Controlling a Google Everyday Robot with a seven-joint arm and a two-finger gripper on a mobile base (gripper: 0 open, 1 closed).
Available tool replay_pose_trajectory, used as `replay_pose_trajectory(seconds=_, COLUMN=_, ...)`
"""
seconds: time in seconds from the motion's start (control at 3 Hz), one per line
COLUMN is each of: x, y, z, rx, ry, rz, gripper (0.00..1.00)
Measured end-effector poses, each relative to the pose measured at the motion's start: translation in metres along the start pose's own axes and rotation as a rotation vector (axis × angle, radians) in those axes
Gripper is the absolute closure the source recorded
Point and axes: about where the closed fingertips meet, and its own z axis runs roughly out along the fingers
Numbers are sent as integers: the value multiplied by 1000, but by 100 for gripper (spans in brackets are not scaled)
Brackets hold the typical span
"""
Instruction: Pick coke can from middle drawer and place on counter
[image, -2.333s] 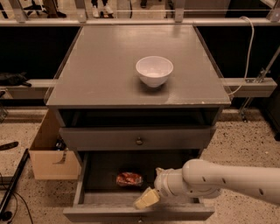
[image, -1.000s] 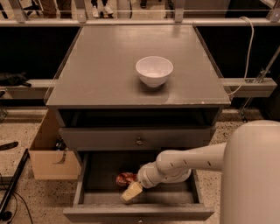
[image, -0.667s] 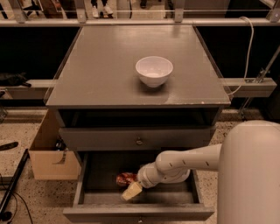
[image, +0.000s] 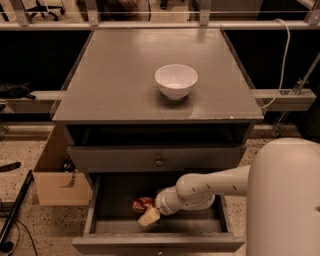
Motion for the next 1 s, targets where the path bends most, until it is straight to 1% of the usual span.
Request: replay_pose_trajectory(seconds=1.0, x=0, y=0, z=0, rx=0, ry=0, rz=0, gripper=84)
